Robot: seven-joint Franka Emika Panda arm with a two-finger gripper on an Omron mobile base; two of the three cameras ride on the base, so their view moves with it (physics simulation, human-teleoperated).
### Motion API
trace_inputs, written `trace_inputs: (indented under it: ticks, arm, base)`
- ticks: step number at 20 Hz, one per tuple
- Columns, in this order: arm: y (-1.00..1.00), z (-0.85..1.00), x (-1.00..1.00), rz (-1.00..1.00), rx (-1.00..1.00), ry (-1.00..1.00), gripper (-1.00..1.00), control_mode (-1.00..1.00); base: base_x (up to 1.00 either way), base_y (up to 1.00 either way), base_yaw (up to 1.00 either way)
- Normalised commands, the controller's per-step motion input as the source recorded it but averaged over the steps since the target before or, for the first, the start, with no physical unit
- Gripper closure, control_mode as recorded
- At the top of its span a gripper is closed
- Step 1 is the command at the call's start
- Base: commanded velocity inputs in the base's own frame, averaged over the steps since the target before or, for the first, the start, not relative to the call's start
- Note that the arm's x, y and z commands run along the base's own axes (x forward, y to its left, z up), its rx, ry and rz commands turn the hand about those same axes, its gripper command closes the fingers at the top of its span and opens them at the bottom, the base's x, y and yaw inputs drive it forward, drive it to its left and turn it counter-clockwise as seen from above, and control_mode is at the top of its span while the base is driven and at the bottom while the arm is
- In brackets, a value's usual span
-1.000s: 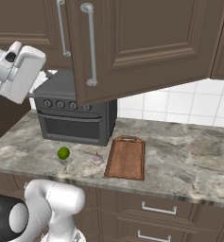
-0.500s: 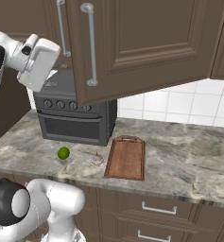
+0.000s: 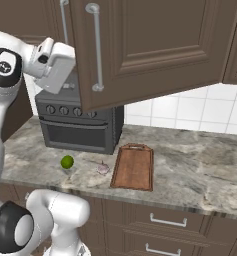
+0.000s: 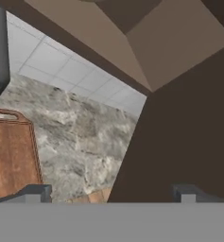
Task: Open the cabinet. Place the bowl and condiment on the counter. Then place the lime and garlic on the cutting board.
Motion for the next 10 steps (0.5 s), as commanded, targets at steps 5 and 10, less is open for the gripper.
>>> trace_inputs:
  ticks: [5, 10]
  arm:
    - [0.00, -0.01, 0.00, 0.00, 0.00, -0.01, -1.00, -1.00]
    - [-0.11, -0.01, 0.09, -0.01, 0.00, -0.01, -1.00, -1.00]
  base:
    - [0.00, 0.00, 0.00]
    - [0.00, 0.00, 0.00]
